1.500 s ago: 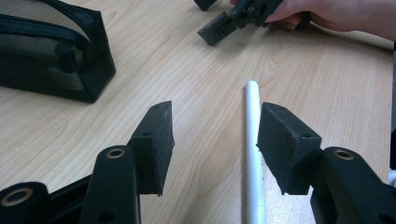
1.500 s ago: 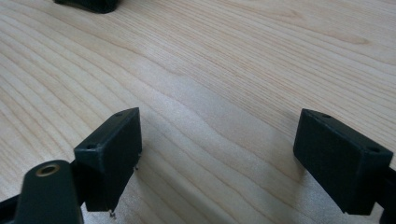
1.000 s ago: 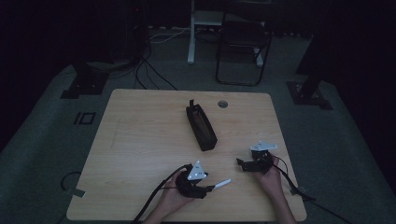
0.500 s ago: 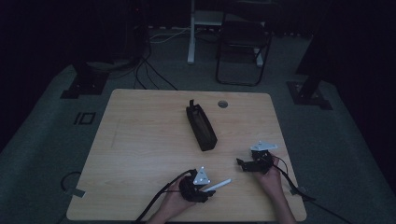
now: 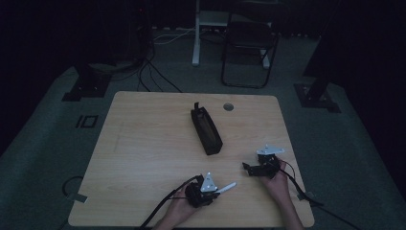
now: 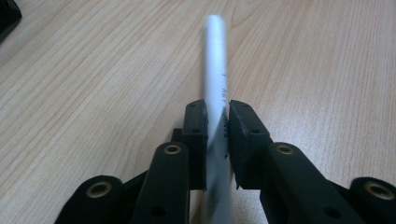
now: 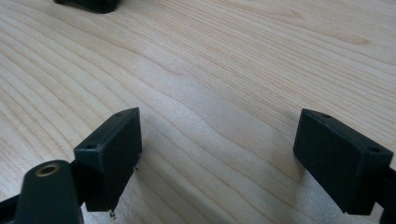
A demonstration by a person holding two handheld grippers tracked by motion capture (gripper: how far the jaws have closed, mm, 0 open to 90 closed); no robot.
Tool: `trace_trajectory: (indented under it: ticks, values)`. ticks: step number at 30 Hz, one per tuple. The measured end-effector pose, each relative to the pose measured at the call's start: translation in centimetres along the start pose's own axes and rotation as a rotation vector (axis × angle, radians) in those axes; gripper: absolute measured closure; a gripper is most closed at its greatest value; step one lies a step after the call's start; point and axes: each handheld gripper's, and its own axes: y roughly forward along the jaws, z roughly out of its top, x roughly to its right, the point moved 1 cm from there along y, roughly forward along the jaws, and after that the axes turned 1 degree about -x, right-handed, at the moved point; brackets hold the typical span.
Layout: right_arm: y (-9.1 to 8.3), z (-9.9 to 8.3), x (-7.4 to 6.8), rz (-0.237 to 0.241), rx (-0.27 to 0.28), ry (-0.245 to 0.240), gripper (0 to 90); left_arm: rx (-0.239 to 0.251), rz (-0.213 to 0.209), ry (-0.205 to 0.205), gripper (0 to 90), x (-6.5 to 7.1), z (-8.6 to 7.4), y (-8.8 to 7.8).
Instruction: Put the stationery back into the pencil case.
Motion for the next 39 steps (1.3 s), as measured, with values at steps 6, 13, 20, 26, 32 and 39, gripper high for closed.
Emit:
trace_trajectory:
  ticks: [6,13,20,26,32,39]
  values:
    - [0.0,0.0,0.0,0.0,0.0,0.0,15.2,-0.002,-0.005,0.001,78.4,-0.1,0.0,0.0]
    - [0.0,0.0,0.0,0.0,0.0,0.001,15.2,-0.005,0.005,0.003,78.5,-0.1,0.1,0.0]
    - [0.0,0.0,0.0,0.0,0.0,0.001,15.5,-0.011,0.037,-0.013,78.9,-0.9,-0.1,-0.3]
    - [-0.2,0.1,0.1,0.001,0.021,0.006,36.7,-0.013,0.068,-0.052,78.9,-2.3,-0.5,-0.9]
    - [-0.2,1.4,-1.0,0.017,0.02,-0.037,46.1,-0.007,0.099,-0.07,78.9,-3.2,-0.7,-1.4]
    - [0.5,4.3,-1.6,0.015,0.062,-0.057,58.7,0.023,0.145,-0.098,79.0,-4.2,-0.8,-2.7]
